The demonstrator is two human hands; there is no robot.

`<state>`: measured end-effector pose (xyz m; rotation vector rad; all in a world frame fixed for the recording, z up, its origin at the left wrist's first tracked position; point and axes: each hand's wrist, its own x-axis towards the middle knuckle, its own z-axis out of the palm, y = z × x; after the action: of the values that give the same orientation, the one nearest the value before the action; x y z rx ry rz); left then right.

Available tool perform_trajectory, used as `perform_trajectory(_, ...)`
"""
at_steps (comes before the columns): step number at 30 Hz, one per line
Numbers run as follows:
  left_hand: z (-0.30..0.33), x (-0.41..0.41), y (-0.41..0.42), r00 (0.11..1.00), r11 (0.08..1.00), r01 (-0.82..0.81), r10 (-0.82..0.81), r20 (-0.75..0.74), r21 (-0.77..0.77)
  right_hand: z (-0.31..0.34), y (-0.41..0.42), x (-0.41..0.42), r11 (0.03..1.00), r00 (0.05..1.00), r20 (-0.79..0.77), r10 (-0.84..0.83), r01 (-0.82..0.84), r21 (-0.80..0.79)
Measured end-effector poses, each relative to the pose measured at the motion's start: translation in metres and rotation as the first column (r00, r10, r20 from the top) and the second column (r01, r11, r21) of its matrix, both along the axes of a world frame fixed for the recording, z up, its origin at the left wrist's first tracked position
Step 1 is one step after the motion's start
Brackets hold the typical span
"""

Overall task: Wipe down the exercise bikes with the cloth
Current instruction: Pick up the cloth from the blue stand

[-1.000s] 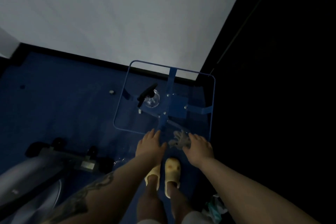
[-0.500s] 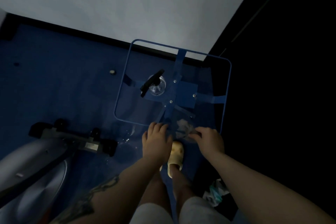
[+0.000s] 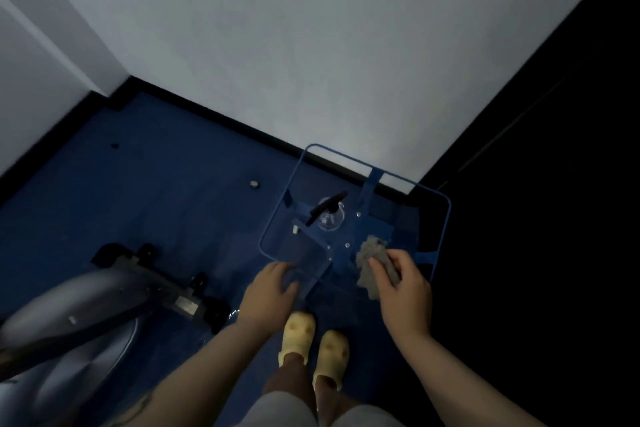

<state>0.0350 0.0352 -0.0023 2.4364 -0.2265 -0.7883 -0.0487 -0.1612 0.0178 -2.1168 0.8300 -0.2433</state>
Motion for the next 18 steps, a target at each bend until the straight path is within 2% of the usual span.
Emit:
perform_trajectory(5, 0.05, -0.02, 0.068, 0.958, 0.989, -0.14, 0.146, 0.245, -0.041, 0.043, 0.041, 0.02, 0.976, 0.963, 0.236, 0.131, -0.167, 0.141)
perform_trajectory(9, 0.091, -0.046, 0.121, 0.876, 0.956, -0.287, 0.288, 0.388, -0.06, 0.073, 0.098, 0.032, 0.915, 0.912, 0.299, 0.281, -0.348, 0.203)
perform_trajectory(14, 0.138, -0.091, 0.186, 0.731, 0.873, -0.472, 0.465, 0.5, -0.122, 0.12, 0.184, 0.029, 0.769, 0.763, 0.397, 0.51, -0.611, 0.188)
perform_trajectory(18, 0.167, -0.134, 0.237, 0.606, 0.796, -0.572, 0.573, 0.551, -0.199, 0.154, 0.252, 0.011, 0.671, 0.642, 0.508, 0.574, -0.725, 0.159)
